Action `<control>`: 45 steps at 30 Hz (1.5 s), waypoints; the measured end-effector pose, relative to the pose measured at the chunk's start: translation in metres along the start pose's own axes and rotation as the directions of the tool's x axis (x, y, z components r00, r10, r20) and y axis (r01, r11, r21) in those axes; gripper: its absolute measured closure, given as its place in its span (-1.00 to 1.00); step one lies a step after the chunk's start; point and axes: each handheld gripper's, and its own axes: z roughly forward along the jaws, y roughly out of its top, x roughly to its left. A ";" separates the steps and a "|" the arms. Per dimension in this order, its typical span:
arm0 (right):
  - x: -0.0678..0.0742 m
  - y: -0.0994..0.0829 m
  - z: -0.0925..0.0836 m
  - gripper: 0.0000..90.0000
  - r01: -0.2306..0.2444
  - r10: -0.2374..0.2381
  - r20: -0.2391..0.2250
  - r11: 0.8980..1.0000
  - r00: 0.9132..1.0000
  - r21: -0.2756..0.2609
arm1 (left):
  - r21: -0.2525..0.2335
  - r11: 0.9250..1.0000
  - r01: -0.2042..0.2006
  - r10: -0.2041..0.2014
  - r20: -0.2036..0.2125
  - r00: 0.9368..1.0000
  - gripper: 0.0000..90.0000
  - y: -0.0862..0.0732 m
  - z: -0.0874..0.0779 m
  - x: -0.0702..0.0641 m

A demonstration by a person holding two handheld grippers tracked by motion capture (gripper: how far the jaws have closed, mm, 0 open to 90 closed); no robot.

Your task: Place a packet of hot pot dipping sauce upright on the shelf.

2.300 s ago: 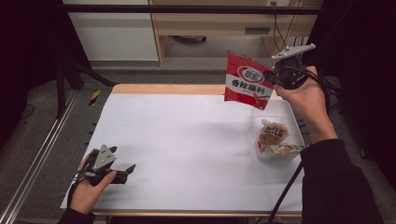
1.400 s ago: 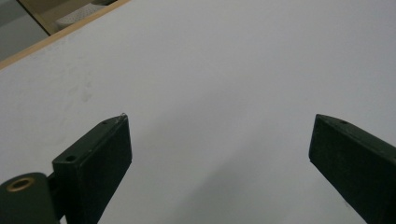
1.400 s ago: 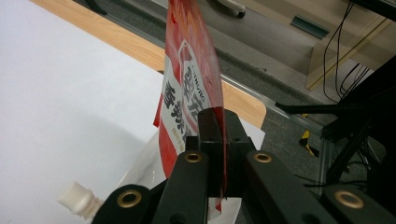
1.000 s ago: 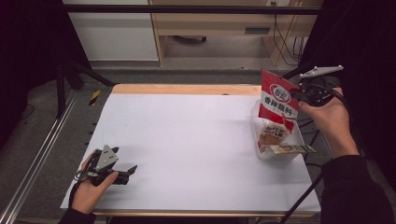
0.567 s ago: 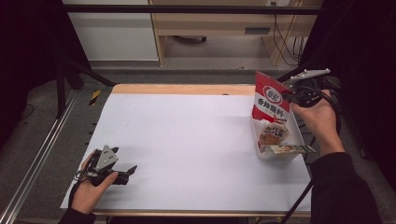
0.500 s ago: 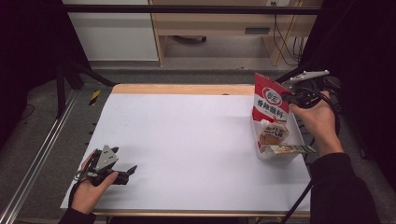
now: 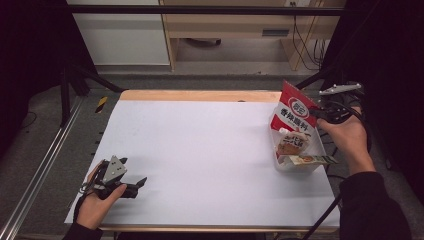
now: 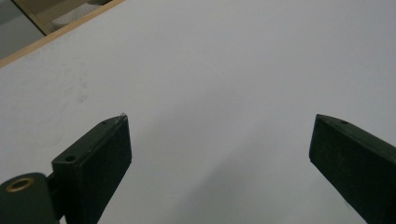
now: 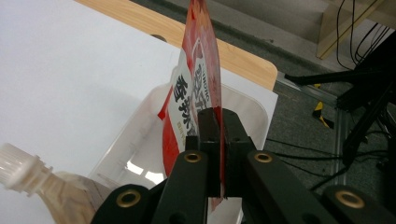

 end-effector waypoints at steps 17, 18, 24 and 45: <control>0.012 0.005 -0.017 -0.05 0.054 -0.049 0.069 0.996 0.996 -0.076 | 0.000 1.000 0.001 -0.001 -0.001 1.000 -0.88 0.000 -0.001 0.001; 0.015 0.006 -0.019 -0.11 0.061 -0.055 0.072 0.995 0.996 -0.084 | 0.000 1.000 0.000 0.000 -0.001 1.000 -0.88 0.000 -0.001 0.001; 0.035 0.018 -0.034 -0.33 0.087 -0.077 0.075 0.987 0.994 -0.137 | 0.000 1.000 0.001 -0.001 -0.002 1.000 -0.88 0.000 -0.001 0.001; 0.184 -0.023 -0.020 -0.64 0.132 -0.167 -0.159 0.969 0.973 -0.208 | 0.012 1.000 -0.009 0.009 -0.003 1.000 -0.88 -0.001 -0.001 0.001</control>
